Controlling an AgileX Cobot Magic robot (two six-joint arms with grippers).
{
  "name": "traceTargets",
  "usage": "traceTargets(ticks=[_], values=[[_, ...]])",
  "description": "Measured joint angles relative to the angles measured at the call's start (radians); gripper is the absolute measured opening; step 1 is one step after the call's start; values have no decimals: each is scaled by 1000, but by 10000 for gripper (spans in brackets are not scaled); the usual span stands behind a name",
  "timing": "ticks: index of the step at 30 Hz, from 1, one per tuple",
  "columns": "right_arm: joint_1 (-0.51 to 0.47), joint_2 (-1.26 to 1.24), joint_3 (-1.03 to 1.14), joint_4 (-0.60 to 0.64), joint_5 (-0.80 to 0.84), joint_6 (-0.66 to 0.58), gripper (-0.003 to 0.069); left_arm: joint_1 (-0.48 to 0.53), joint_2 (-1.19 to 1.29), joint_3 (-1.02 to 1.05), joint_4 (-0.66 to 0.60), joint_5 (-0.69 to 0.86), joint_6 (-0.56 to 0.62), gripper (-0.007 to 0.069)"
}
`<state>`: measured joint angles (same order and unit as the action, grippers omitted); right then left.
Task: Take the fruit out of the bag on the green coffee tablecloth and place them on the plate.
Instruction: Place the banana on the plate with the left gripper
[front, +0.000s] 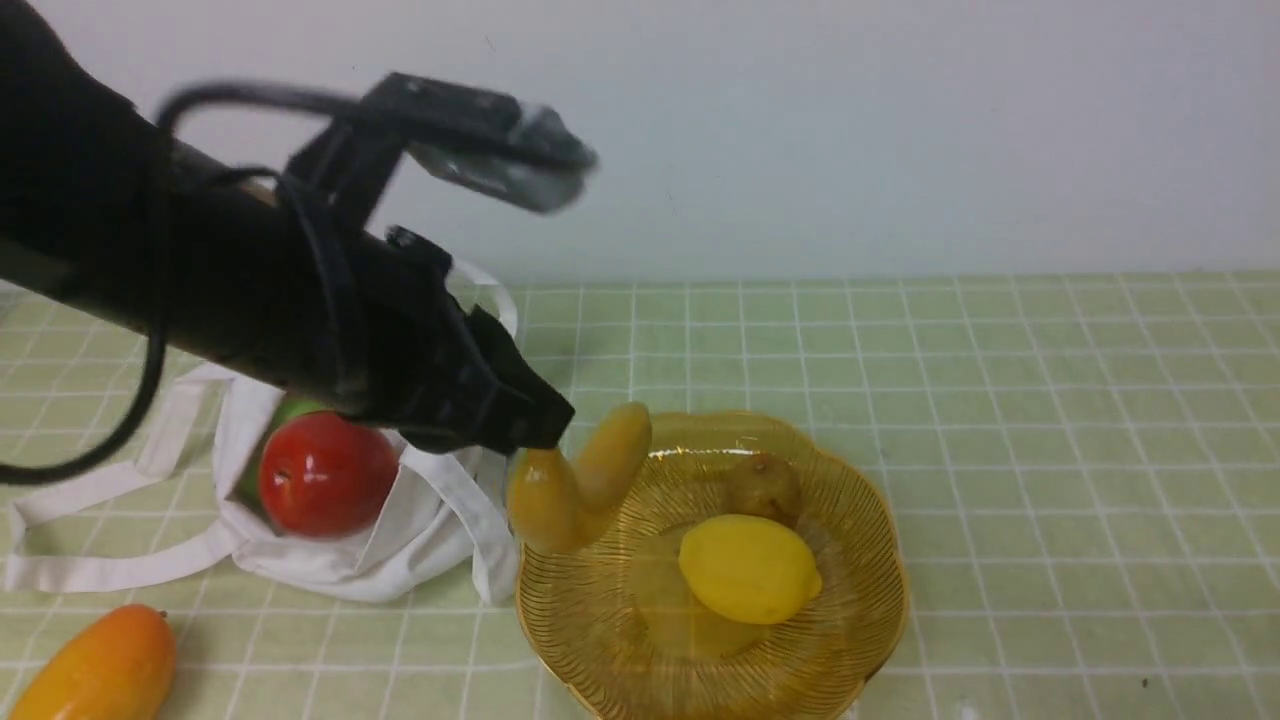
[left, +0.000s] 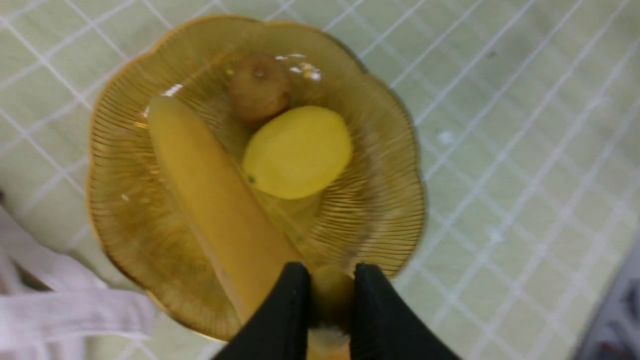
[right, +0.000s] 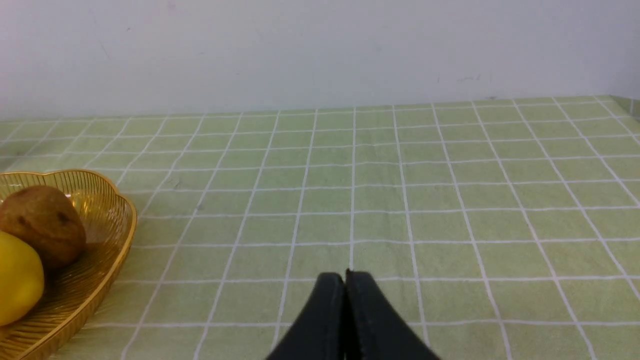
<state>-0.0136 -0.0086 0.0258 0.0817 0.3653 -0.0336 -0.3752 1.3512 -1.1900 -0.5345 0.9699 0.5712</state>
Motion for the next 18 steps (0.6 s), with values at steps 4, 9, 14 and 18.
traceTargets(ticks=[4, 9, 14, 18], values=[[0, 0, 0, 0, 0, 0, -15, -129, 50, 15, 126, -148, -11, 82], [0, 0, 0, 0, 0, 0, -15, -180, 138, 15, 189, -221, -73, 94], [0, 0, 0, 0, 0, 0, -15, -183, 225, 15, 246, -241, -143, 204], [0, 0, 0, 0, 0, 0, -15, -183, 286, 15, 254, -243, -171, 405]])
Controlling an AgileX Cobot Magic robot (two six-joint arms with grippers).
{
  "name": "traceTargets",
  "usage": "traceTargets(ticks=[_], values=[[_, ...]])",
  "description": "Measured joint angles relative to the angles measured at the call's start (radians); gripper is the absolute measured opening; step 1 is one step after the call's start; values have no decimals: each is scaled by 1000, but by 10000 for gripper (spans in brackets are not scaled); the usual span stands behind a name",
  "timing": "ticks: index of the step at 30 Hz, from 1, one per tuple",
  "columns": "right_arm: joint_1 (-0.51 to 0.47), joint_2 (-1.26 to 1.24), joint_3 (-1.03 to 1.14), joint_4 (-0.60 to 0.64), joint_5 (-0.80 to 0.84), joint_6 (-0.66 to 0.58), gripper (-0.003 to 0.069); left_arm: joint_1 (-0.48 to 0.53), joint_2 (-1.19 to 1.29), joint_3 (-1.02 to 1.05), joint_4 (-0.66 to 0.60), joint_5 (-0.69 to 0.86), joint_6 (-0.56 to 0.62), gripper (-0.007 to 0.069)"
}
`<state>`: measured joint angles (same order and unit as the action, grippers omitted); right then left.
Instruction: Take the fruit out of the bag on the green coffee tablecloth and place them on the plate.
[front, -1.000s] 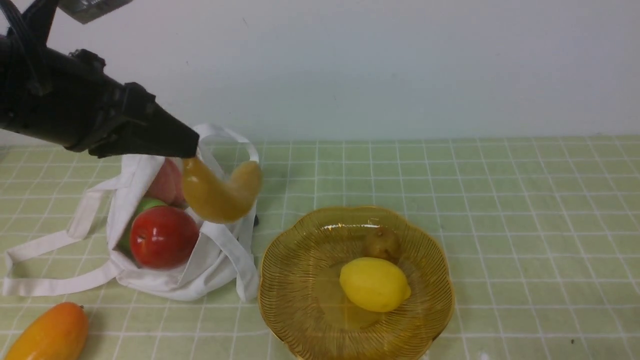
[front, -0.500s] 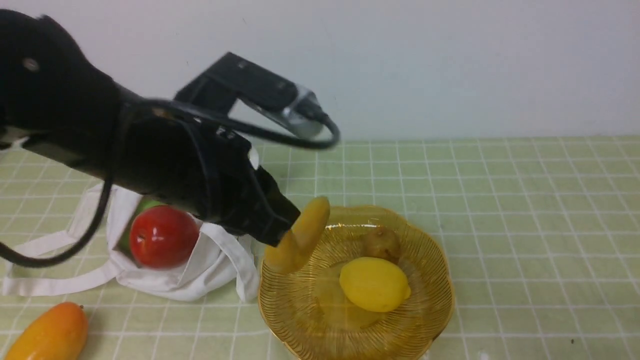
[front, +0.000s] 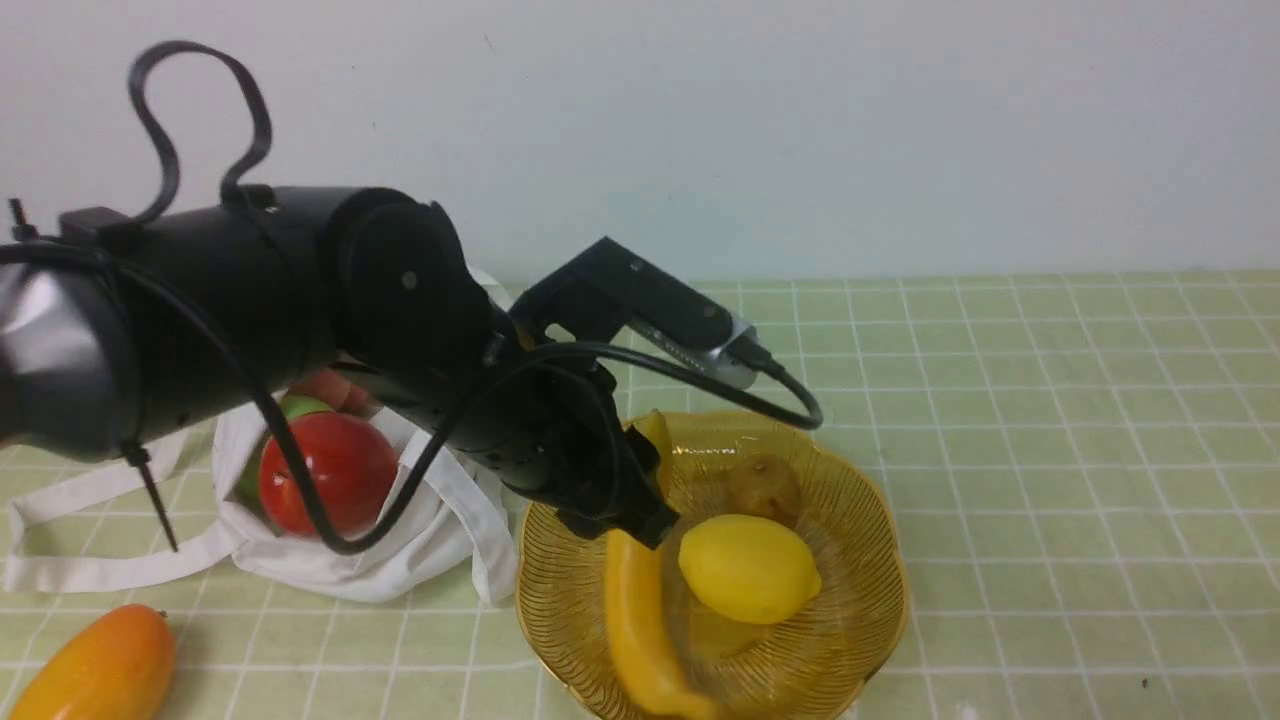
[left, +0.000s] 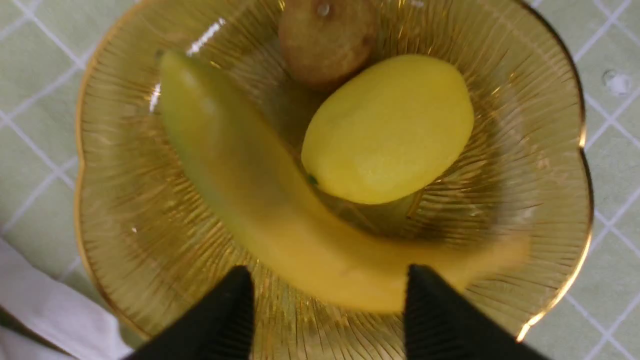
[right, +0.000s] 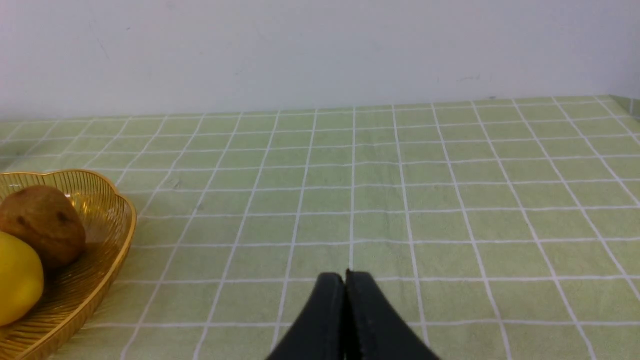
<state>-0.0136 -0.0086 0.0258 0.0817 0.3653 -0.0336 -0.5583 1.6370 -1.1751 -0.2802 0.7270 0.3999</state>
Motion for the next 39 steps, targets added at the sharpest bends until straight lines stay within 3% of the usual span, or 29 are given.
traceTargets(ticks=[3, 5, 10, 14, 18, 19, 21, 24, 32, 35, 39], values=[[0, 0, 0, 0, 0, 0, -15, -1, 11, 0, 0, 0, -8, 542], [0, 0, 0, 0, 0, 0, -15, -1, 8, -8, 0, 4, -8, 593], [0, 0, 0, 0, 0, 0, -15, -1, -22, -52, -2, 56, -8, 631], [0, 0, 0, 0, 0, 0, -15, -1, -94, -138, -5, 169, -16, 575], [0, 0, 0, 0, 0, 0, -15, -1, -219, -208, 10, 316, -22, 335], [0, 0, 0, 0, 0, 0, -15, -1, -232, -210, 14, 327, -22, 307], [0, 0, 0, 0, 0, 0, -15, -1, -313, -214, 58, 409, -26, 134], [0, 0, 0, 0, 0, 0, -15, -1, -391, -206, 115, 486, -56, 28], [0, 0, 0, 0, 0, 0, -15, -1, -710, 46, 226, 495, -217, -8], [0, 0, 0, 0, 0, 0, -15, -1, -840, 210, 231, 402, -276, -8], [0, 0, 0, 0, 0, 0, -15, -1, -1049, 505, 231, 68, -400, -8]])
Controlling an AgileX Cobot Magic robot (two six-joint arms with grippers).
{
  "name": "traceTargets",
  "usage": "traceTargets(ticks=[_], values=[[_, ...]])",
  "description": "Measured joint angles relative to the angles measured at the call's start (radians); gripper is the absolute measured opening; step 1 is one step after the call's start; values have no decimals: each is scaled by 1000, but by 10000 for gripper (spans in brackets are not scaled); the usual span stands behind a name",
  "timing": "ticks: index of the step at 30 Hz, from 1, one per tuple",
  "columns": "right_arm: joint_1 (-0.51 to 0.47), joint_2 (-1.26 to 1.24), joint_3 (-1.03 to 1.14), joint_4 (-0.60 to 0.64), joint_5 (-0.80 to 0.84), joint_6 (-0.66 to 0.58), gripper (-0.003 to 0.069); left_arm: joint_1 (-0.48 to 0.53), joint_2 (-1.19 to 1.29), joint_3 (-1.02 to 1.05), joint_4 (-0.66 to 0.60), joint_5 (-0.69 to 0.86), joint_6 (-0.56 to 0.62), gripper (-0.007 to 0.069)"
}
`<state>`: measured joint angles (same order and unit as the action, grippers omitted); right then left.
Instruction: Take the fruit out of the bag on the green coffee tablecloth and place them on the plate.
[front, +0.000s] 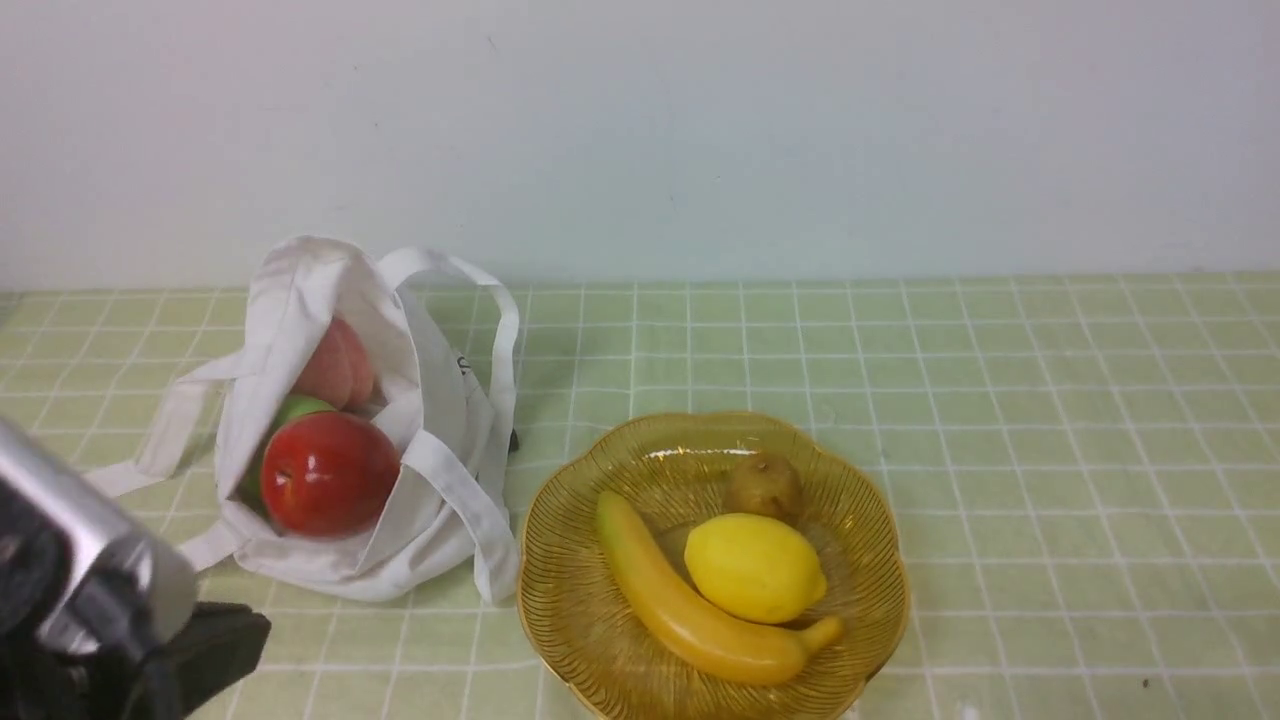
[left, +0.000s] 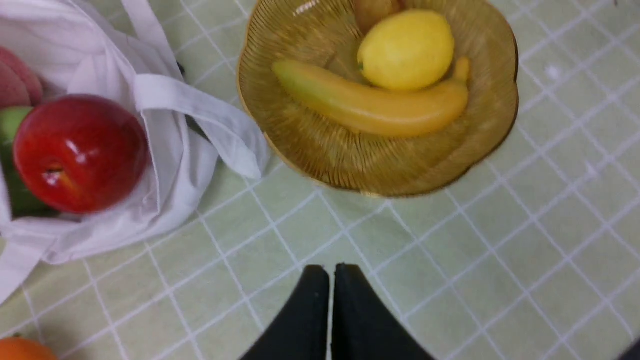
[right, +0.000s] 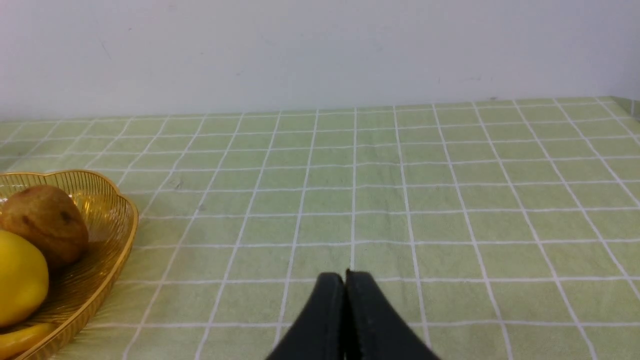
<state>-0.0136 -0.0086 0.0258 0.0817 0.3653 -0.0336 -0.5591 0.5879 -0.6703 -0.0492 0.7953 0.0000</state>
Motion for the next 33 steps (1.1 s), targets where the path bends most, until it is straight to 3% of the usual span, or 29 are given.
traceTargets(ticks=[1, 7, 14, 25, 30, 33], values=[[0, 0, 0, 0, 0, 0, -15, 0, -77, 124, 3, -148, -55, -8], [0, 0, 0, 0, 0, 3, -15, 0, -240, 341, 3, -436, -96, -8], [0, 0, 0, 0, 0, 3, -15, 0, -269, 465, 3, -455, -95, -8], [0, 0, 0, 0, 0, 3, -15, 7, -278, 482, 24, -447, -96, -8], [0, 0, 0, 0, 0, 3, -15, 79, -374, 537, 33, -486, -96, -8], [0, 0, 0, 0, 0, 3, -15, 186, -493, 615, 41, -487, -96, -8]])
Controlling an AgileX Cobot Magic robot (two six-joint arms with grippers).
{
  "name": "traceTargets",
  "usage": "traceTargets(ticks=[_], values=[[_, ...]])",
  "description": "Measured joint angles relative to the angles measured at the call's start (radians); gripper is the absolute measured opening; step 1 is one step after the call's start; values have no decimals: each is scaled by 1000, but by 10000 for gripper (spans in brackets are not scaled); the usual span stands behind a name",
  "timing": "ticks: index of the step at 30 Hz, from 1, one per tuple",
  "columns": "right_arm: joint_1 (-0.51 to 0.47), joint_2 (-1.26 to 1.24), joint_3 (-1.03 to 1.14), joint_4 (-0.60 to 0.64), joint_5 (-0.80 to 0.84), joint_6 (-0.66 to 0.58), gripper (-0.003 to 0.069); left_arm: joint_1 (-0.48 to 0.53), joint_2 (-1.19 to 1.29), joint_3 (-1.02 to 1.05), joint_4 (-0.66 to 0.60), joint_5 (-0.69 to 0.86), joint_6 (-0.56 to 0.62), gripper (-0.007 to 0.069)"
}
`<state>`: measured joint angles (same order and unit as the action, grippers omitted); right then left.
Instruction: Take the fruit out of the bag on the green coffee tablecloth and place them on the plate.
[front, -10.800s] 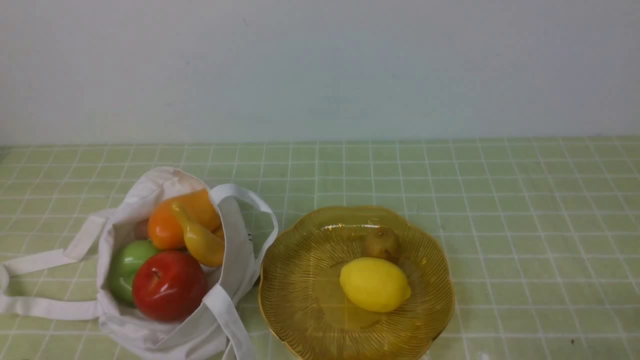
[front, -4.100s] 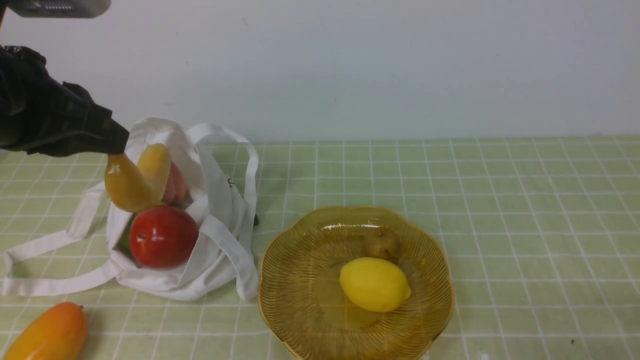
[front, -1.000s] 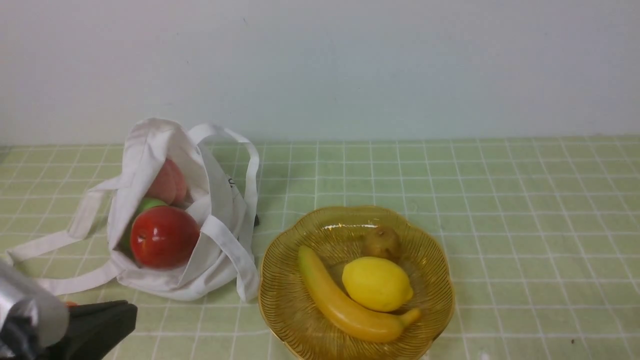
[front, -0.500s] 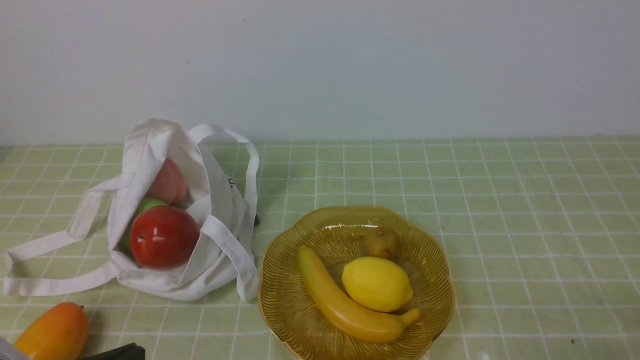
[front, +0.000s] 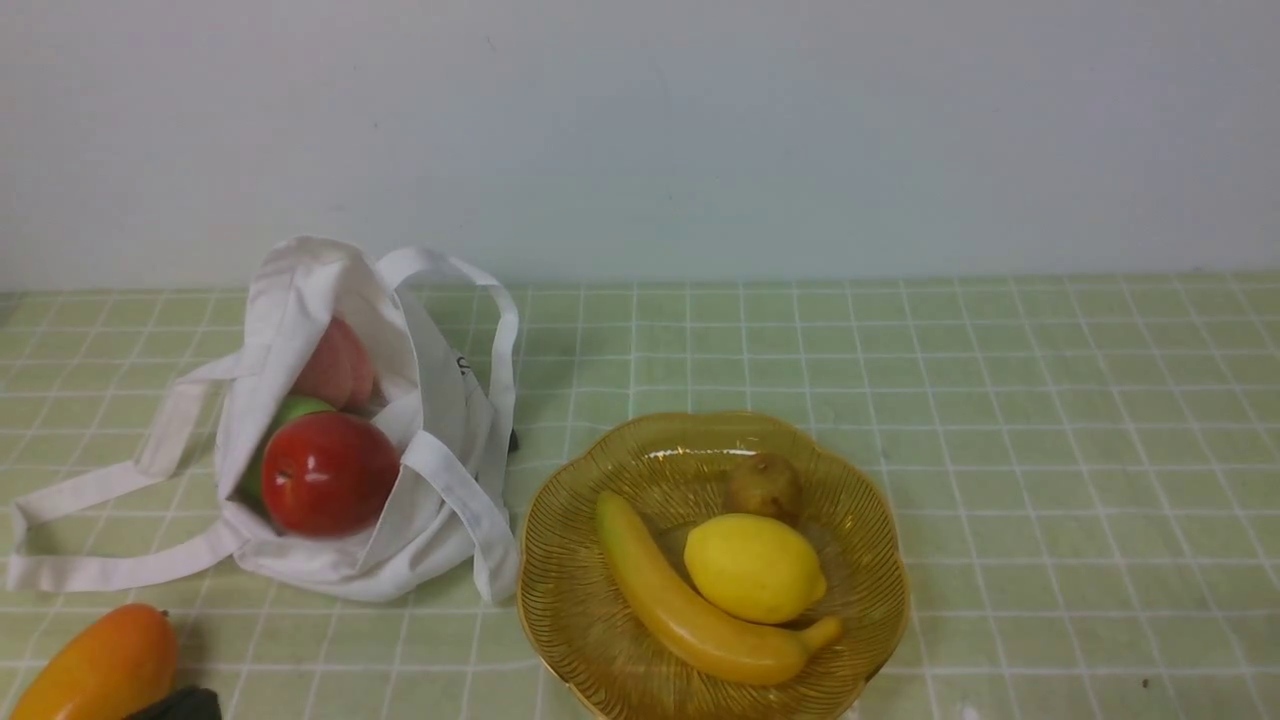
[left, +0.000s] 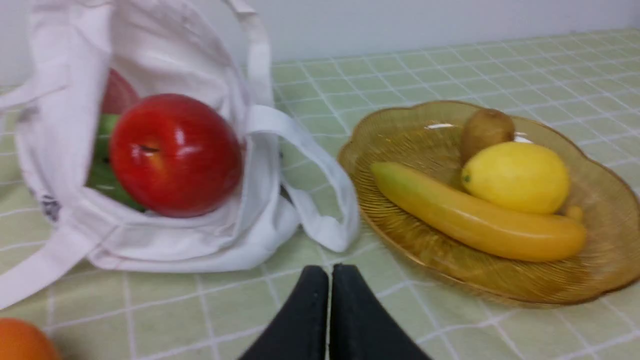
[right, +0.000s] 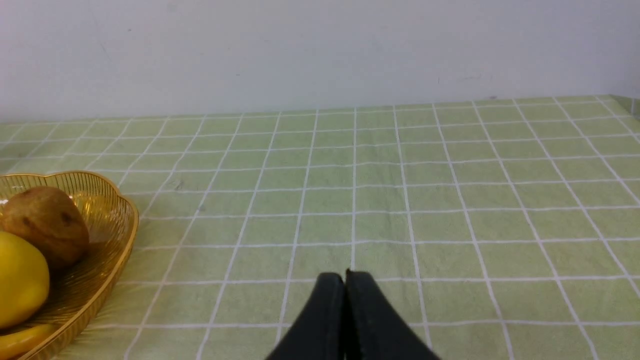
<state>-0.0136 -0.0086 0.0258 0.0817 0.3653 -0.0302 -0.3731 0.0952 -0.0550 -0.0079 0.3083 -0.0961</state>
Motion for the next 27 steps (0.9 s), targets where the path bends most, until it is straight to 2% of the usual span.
traceTargets(ticks=[3, 7, 16, 22, 27], values=[[0, 0, 0, 0, 0, 0, -15, 99, -79, 62, 24, 0, 2, -8], [0, 0, 0, 0, 0, 0, -15, 177, -105, 82, 39, 3, 2, -8], [0, 0, 0, 0, 0, 1, -15, 215, -106, 83, 119, 28, -2, -8], [0, 0, 0, 0, 0, 1, -15, 282, -106, 84, 118, 69, -5, -8], [0, 0, 0, 0, 0, 1, -15, 290, -106, 84, 116, 72, -6, -8]])
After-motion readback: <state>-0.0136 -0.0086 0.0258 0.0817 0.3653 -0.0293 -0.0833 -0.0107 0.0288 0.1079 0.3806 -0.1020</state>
